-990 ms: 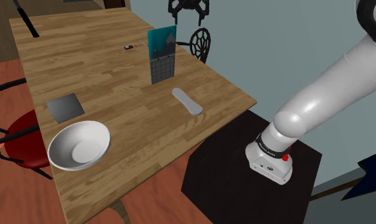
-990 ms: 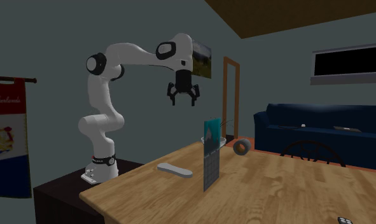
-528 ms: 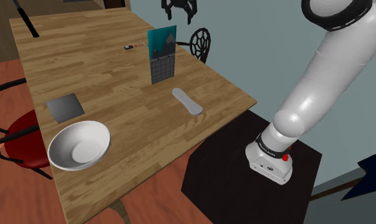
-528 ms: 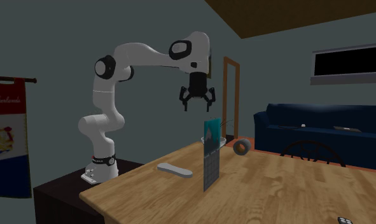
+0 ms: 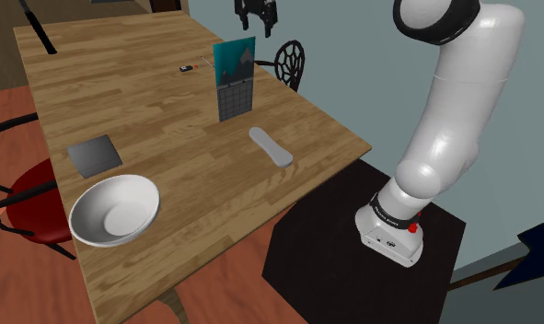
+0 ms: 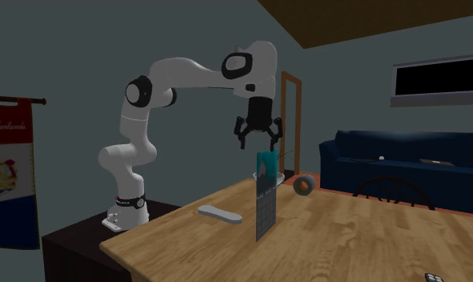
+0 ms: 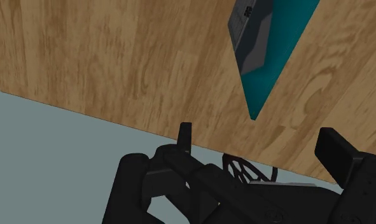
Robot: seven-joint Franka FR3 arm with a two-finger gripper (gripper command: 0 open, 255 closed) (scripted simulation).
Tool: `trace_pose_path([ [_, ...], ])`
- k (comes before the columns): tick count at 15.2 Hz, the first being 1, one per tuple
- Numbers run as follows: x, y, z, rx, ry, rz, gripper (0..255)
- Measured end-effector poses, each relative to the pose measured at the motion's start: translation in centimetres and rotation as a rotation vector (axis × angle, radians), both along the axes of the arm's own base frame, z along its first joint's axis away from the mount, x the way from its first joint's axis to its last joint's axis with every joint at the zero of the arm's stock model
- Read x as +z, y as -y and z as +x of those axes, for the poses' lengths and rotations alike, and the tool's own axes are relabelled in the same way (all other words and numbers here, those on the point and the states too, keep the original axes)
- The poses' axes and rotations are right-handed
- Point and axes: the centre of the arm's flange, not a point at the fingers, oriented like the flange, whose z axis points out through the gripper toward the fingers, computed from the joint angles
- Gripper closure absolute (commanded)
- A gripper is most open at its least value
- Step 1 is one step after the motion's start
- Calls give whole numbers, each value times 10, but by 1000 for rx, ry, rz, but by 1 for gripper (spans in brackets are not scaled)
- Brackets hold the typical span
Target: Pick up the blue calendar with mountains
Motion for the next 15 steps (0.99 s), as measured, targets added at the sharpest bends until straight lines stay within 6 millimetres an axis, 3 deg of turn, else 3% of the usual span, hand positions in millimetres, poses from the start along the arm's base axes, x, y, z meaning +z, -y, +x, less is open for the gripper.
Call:
trace_pose_path([
  [4, -20, 0, 0, -3, 0, 0, 0],
  [5, -22, 0, 0, -3, 0, 0, 255],
  [15, -23, 0, 0, -3, 2, 0, 255],
])
